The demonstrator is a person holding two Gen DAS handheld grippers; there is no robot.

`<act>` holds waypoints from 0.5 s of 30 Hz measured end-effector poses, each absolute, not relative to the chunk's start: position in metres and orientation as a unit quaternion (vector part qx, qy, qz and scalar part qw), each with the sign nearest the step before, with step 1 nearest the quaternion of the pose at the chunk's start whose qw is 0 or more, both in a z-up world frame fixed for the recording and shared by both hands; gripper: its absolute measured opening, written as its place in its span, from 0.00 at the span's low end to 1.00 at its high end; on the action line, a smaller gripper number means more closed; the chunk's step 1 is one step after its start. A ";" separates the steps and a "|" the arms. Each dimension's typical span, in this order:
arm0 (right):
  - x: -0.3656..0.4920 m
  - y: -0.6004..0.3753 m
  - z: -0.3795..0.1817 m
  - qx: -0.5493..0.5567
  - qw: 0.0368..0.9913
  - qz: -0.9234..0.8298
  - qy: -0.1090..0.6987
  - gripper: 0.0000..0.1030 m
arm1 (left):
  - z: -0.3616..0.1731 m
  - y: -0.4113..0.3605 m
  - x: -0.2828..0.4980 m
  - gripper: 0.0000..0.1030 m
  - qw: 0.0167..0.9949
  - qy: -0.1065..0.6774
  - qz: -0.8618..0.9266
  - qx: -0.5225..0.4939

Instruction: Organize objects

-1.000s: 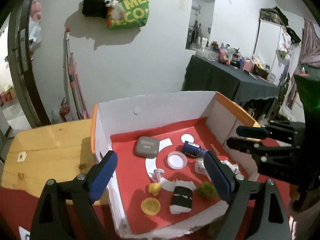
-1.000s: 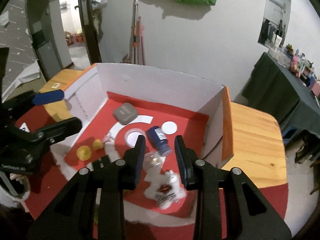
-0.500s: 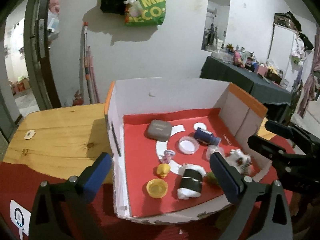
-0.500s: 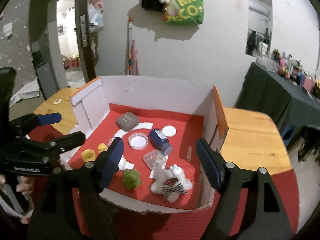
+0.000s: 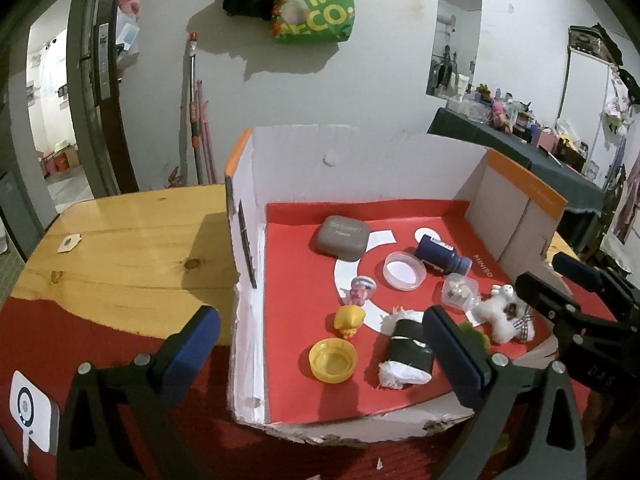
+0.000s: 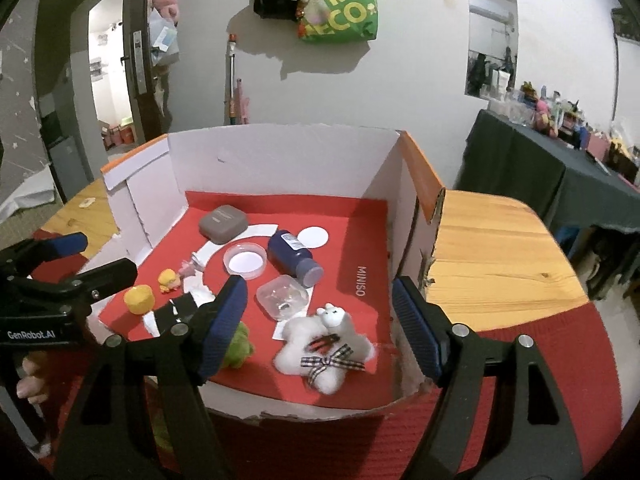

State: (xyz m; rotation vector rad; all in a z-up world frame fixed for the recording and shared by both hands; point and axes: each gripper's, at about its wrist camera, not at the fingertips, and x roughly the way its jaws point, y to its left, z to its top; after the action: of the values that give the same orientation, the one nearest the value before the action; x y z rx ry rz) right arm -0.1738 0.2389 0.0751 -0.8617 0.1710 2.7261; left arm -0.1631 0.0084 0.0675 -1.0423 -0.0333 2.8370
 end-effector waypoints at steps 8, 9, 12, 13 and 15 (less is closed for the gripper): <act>-0.170 0.240 0.069 -0.300 0.147 0.941 0.057 0.72 | 0.064 0.010 -0.161 1.00 0.055 -0.006 0.939 -0.341; -0.170 0.240 0.068 -0.300 0.147 0.941 0.057 0.72 | 0.063 0.010 -0.161 1.00 0.055 -0.005 0.939 -0.340; -0.169 0.241 0.068 -0.300 0.149 0.941 0.057 0.73 | 0.061 0.009 -0.162 1.00 0.055 -0.006 0.938 -0.342; -0.169 0.241 0.067 -0.300 0.149 0.941 0.057 0.73 | 0.061 0.009 -0.162 1.00 0.056 -0.007 0.938 -0.342; -0.169 0.242 0.067 -0.300 0.149 0.940 0.059 0.73 | 0.061 0.009 -0.162 1.00 0.055 -0.007 0.938 -0.342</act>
State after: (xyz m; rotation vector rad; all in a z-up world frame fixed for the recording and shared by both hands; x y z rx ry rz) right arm -0.1685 0.2421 0.0671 -0.8635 0.1705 2.7037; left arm -0.1624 0.0091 0.0607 -1.0375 -0.0212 2.8484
